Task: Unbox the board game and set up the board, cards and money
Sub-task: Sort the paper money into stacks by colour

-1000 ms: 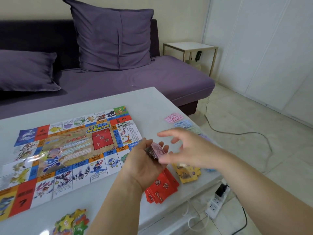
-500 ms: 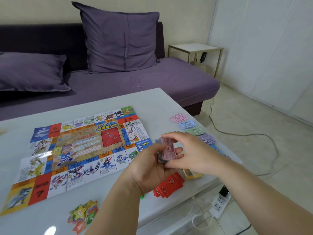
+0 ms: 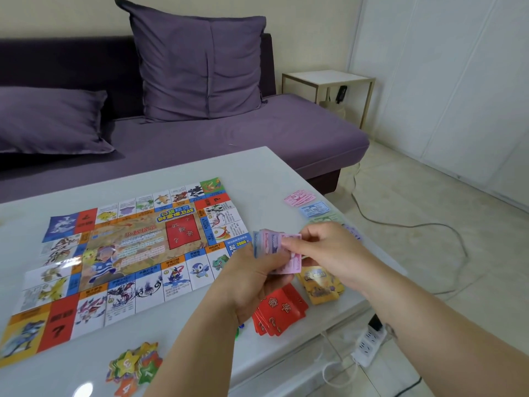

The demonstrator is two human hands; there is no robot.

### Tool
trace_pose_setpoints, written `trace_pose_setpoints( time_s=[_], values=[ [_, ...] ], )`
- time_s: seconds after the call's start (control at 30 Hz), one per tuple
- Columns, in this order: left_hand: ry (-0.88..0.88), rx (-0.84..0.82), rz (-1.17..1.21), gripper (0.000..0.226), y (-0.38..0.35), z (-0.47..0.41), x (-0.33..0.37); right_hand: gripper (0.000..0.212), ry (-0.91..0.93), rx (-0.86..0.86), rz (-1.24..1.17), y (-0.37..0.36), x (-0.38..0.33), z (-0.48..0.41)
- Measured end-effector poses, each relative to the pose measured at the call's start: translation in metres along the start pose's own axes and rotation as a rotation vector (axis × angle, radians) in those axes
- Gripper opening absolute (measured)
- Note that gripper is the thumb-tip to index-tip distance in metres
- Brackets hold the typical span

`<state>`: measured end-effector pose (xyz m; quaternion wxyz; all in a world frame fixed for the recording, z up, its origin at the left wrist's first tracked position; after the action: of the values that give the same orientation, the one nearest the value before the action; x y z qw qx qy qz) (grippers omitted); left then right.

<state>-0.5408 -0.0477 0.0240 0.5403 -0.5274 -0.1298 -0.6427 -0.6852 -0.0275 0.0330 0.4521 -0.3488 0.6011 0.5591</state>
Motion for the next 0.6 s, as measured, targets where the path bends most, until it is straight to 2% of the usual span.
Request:
trace_pose_setpoints(
  time_s=[0.2,0.33,0.5,0.6],
  values=[
    [0.005,0.032,0.091,0.017,-0.005,0.001,0.002,0.032,0.015,0.052,0.000,0.005,0.001,-0.004],
    [-0.025,0.151,0.125,0.012,0.000,-0.001,0.002,0.013,0.015,0.059,-0.050,0.012,0.001,-0.005],
    [-0.089,0.209,0.304,0.012,0.008,-0.005,0.008,0.017,0.023,0.234,-0.084,0.034,0.000,-0.035],
    [-0.092,0.236,0.440,0.019,0.015,-0.014,0.012,0.018,0.035,0.315,0.081,0.037,0.008,-0.073]
  ],
)
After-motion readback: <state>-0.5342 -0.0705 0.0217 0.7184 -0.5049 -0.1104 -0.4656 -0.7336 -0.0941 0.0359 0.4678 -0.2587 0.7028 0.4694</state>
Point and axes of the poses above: each hand's wrist, its own z-axis away from the middle knuckle, its own y-axis out of the back of the hand, x = y × z, the point moved 2 cm from there along -z, towards the middle knuckle, and after that the axes turned 5 degrees about y, right-handed, at the moved point
